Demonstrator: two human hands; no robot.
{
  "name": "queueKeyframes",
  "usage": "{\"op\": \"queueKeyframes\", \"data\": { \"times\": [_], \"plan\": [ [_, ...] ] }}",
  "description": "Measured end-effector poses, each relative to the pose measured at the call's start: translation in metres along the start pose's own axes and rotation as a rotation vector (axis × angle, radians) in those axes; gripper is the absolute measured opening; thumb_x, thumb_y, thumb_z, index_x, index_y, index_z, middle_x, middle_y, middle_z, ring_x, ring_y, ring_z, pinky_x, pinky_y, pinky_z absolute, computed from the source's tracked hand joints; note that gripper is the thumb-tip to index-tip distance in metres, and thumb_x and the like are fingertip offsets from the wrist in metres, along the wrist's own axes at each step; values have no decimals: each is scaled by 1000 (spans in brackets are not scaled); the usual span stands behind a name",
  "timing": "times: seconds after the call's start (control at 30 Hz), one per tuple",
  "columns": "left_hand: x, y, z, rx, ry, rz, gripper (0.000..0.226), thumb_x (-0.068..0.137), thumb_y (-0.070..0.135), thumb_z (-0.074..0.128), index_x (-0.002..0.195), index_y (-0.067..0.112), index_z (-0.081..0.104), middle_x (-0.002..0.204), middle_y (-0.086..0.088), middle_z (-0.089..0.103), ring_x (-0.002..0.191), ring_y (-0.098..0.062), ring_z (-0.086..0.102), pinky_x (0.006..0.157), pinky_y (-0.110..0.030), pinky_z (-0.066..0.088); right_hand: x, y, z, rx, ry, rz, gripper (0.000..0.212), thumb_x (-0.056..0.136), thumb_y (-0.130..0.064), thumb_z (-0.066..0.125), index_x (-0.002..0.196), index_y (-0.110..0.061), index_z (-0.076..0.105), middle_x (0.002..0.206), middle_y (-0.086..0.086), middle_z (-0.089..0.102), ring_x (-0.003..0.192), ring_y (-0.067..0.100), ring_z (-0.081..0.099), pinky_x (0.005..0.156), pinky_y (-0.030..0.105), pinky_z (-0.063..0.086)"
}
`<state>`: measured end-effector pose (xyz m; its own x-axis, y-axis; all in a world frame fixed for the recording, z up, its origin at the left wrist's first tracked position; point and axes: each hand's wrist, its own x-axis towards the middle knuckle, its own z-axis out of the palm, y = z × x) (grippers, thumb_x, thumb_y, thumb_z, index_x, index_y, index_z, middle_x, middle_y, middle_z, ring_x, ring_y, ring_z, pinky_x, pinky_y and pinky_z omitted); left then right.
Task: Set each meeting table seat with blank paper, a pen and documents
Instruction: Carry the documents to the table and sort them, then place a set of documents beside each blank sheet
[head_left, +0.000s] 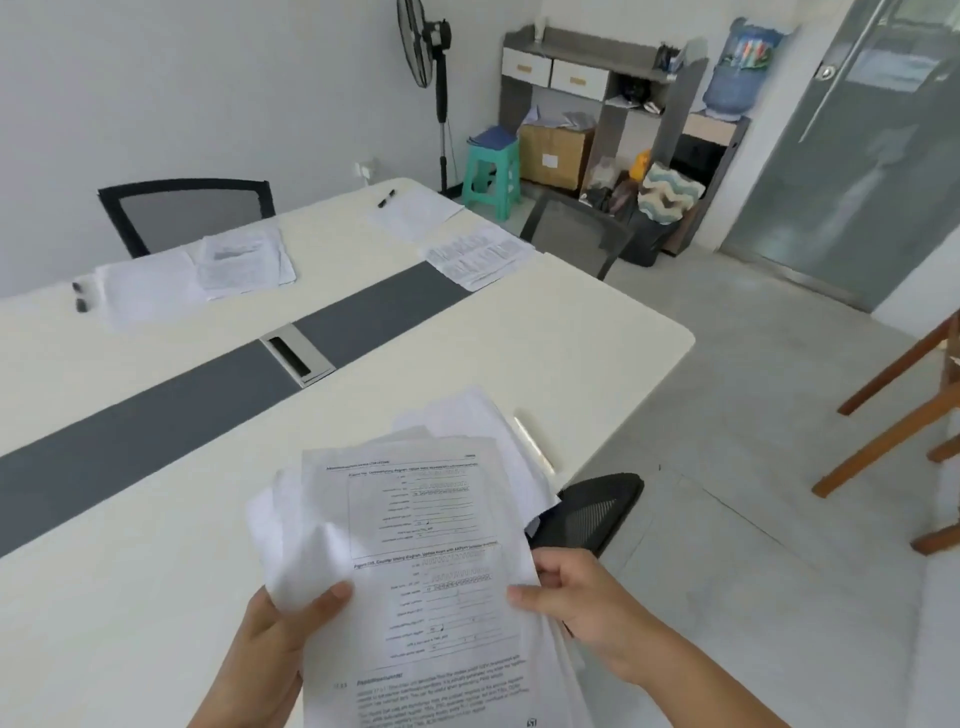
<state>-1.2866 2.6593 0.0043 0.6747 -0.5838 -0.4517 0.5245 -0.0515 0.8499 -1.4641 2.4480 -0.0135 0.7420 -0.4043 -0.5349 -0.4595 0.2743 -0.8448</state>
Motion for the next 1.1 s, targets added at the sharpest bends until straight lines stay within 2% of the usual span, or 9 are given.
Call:
{"op": "queueKeyframes", "data": {
  "times": [0.13, 0.27, 0.4, 0.5, 0.67, 0.87, 0.93, 1.03, 1.1],
  "plan": [
    [15, -5, -3, -15, 136, -30, 26, 86, 0, 58, 110, 2, 67, 105, -18, 73, 93, -34, 72, 71, -40, 61, 73, -12, -4, -187, -23, -15, 42, 79, -30, 76, 98, 4, 62, 109, 36, 62, 99, 46, 67, 91, 66, 47],
    [28, -18, -3, 47, 427, -44, 27, 90, 0, 57, 116, 7, 61, 94, -18, 75, 81, -34, 70, 69, -40, 54, 146, -33, -2, -231, -131, -23, 13, 89, -13, 66, 99, -6, 69, 100, 16, 75, 96, 34, 72, 92, 52, 55],
    [27, -38, 0, 197, 781, -61, 37, 90, 0, 58, 126, 7, 54, 102, -16, 68, 95, -33, 64, 69, -38, 51, 224, -25, 18, -367, -140, 35, 15, 85, -10, 63, 94, 1, 66, 102, 28, 68, 74, 23, 62, 67, 33, 49],
    [12, -51, 9, 168, 859, -108, 29, 87, 2, 64, 116, 7, 60, 99, -19, 69, 89, -31, 65, 65, -36, 51, 262, -3, 38, -557, -147, 76, 10, 83, -12, 60, 88, -7, 67, 94, 16, 73, 79, 23, 65, 72, 32, 52],
    [-12, -72, 25, 153, 810, -161, 16, 90, -2, 60, 99, 10, 65, 75, -12, 75, 69, -25, 69, 53, -31, 52, 288, 24, 53, -866, -197, 101, 29, 82, -21, 57, 106, -8, 67, 104, 10, 71, 94, 31, 67, 80, 34, 55],
    [2, -77, 30, 274, 660, -199, 11, 85, 11, 65, 96, 14, 66, 73, -11, 74, 64, -16, 68, 60, -36, 53, 276, 13, 42, -1026, -221, 2, 19, 87, -31, 57, 91, -14, 63, 88, -2, 65, 81, 19, 64, 70, 31, 51],
    [19, -79, 31, 431, 573, -183, 14, 80, 21, 66, 94, 23, 66, 72, -6, 72, 66, -15, 66, 71, -38, 55, 268, 8, 19, -1111, -146, -78, 25, 92, -33, 53, 109, -17, 63, 102, -4, 67, 94, 19, 64, 72, 27, 47],
    [50, -86, 41, 704, 423, -118, 15, 88, 23, 61, 100, 32, 61, 82, 7, 69, 80, -5, 64, 74, -16, 49, 258, 4, -32, -1168, -15, -176, 29, 95, -30, 51, 121, -21, 60, 117, -6, 66, 104, 16, 63, 78, 27, 47],
    [72, -90, 55, 862, 321, -54, 21, 92, 28, 55, 112, 33, 58, 99, 15, 65, 92, -2, 60, 80, -14, 45, 252, 4, -71, -1206, 81, -183, 29, 95, -28, 50, 122, -21, 59, 120, -5, 64, 106, 14, 61, 82, 30, 50]
  ]
}}
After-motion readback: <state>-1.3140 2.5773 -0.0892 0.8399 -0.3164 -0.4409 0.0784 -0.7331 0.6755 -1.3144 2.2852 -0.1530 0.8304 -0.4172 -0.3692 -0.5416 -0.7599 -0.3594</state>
